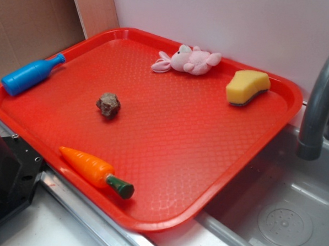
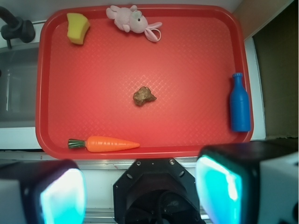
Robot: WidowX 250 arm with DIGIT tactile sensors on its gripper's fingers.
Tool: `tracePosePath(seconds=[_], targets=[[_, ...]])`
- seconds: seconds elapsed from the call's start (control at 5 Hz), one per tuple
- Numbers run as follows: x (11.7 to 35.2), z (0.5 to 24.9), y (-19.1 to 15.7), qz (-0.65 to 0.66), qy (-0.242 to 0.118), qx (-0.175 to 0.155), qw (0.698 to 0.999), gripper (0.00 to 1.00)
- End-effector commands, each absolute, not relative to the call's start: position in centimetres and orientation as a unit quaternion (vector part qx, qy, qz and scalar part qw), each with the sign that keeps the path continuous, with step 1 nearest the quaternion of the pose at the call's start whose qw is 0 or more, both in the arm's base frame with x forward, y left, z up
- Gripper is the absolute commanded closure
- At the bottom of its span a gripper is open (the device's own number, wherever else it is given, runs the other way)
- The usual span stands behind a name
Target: Grab the rock.
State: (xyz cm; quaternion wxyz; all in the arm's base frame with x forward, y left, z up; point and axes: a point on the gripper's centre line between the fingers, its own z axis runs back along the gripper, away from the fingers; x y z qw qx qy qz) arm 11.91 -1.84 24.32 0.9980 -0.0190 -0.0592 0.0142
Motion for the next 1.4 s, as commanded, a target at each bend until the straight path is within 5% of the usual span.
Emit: tracePosePath(seconds=[0.0, 0.2, 0.4, 0.8, 1.2], targets=[[11.9, 24.3, -1.8, 0.014, -0.059, -0.019, 0.998, 0.00], [13.0, 19.4, -1.1, 0.055, -0.035, -0.031, 0.997, 0.00], [15.3, 15.1, -1.1, 0.132, -0.061, -0.031, 0.989, 0.00], [20.0, 8.3, -0.8, 0.315, -0.111, 0.021, 0.942, 0.00], [21.0, 3.2, -0.1, 0.305, -0.069, 0.015, 0.950, 0.00]])
